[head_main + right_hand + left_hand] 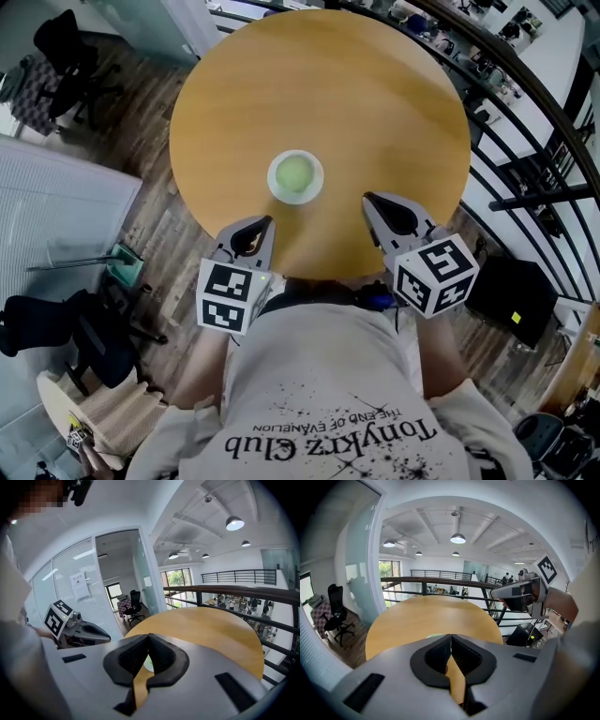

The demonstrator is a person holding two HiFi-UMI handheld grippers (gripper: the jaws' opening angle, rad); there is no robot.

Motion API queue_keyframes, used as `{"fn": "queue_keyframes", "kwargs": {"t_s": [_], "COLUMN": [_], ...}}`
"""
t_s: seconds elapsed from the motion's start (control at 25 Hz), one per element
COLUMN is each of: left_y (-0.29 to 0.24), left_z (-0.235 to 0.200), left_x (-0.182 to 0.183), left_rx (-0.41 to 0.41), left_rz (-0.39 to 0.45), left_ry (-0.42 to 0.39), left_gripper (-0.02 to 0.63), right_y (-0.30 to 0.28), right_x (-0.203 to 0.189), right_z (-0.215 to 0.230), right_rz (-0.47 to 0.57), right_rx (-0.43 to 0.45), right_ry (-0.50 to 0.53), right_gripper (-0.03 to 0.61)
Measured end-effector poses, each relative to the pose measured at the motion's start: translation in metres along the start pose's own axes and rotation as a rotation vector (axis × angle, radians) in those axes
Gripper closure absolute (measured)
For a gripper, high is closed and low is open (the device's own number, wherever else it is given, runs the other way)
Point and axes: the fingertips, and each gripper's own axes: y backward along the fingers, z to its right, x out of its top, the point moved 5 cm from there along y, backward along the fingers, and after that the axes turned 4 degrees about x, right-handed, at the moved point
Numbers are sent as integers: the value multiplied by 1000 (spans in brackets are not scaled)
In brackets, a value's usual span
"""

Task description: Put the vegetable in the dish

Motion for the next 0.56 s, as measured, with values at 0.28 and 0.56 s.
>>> {"fn": "queue_keyframes", "kwargs": {"t_s": [0.28,0.56], "left_y": [8,6], "left_z": [6,-1], "left_x": [-5,-8], "left_rx": [-18,-5], "left_rz": [-11,2], "left_ry": [-4,7], "left_gripper": [591,591], "right_y": [5,1], "right_x": [5,2], "right_z": [-8,-11], "right_rz": [-2,-13], "right_rx": [6,17], "right_ry": [10,20], "right_gripper": [563,563]}}
